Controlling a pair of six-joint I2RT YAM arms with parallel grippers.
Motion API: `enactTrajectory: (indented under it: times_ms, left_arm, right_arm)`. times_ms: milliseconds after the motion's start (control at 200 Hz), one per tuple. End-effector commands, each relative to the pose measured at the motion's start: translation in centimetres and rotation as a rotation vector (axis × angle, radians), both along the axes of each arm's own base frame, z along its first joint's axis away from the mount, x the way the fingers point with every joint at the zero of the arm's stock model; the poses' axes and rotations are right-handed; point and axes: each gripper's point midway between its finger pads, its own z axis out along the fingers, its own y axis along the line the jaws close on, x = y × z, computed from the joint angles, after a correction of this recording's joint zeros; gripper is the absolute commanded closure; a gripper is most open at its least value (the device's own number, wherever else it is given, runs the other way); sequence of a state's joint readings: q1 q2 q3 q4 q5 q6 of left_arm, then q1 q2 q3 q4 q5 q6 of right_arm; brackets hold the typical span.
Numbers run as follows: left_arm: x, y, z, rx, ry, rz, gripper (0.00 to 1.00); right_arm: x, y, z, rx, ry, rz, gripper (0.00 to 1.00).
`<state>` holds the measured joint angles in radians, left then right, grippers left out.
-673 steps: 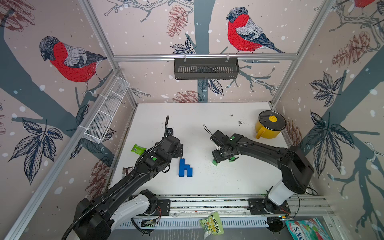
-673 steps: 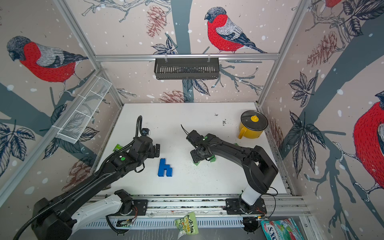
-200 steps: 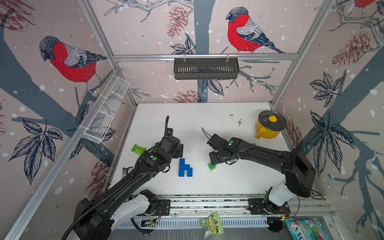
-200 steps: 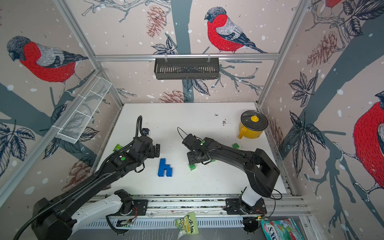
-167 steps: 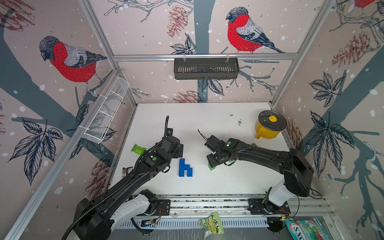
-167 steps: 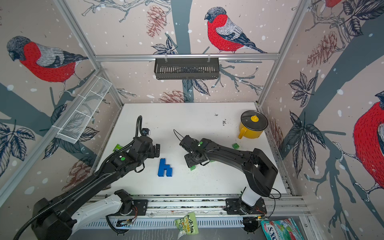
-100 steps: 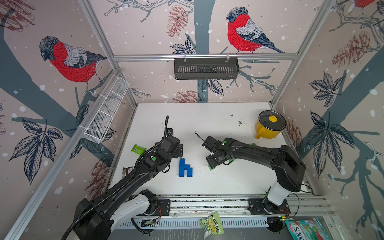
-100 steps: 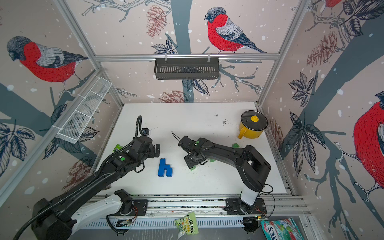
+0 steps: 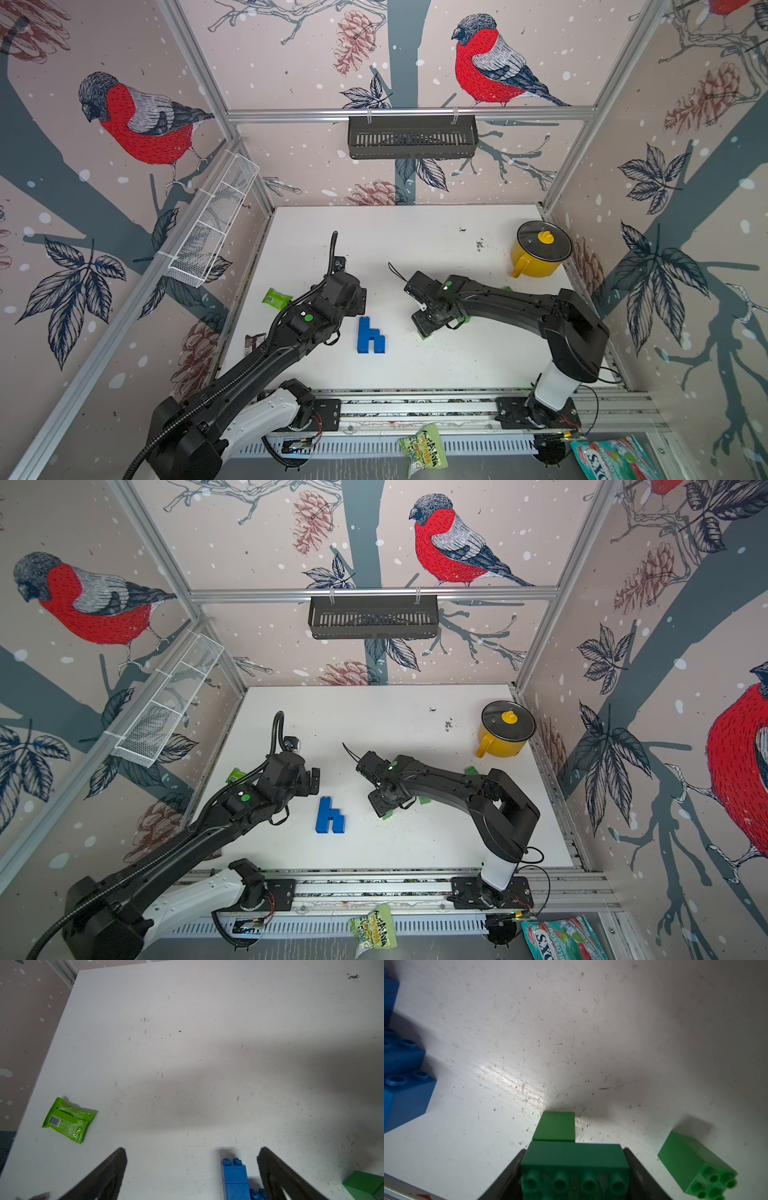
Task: Assemble the letter h with lego
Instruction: Assemble the lego brick with the lego brick.
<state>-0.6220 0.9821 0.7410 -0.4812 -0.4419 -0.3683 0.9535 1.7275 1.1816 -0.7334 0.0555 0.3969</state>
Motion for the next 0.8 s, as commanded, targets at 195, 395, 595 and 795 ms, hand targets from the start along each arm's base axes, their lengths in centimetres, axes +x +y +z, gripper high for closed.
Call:
enactTrajectory:
  times_ms: [195, 395, 595, 795]
  left_arm:
    - [0.1, 0.2, 0.3, 0.002, -0.008, 0.011, 0.02]
    - [0.1, 0.2, 0.2, 0.003, -0.006, 0.011, 0.02]
    - [0.1, 0.1, 0.2, 0.004, -0.004, 0.009, 0.02]
    - [0.1, 0.1, 0.2, 0.004, -0.003, 0.009, 0.02]
  right_arm:
    - [-0.4, -0.8, 0.0, -0.014, 0.03, -0.026, 1.0]
    - [-0.7, -1.5, -1.0, -0.007, 0.053, -0.04, 1.0]
    - [-1.0, -1.8, -1.8, -0.017, 0.07, -0.05, 1.0]
    - [-0.7, -3.2, -2.8, -0.11, 0.06, -0.086, 1.0]
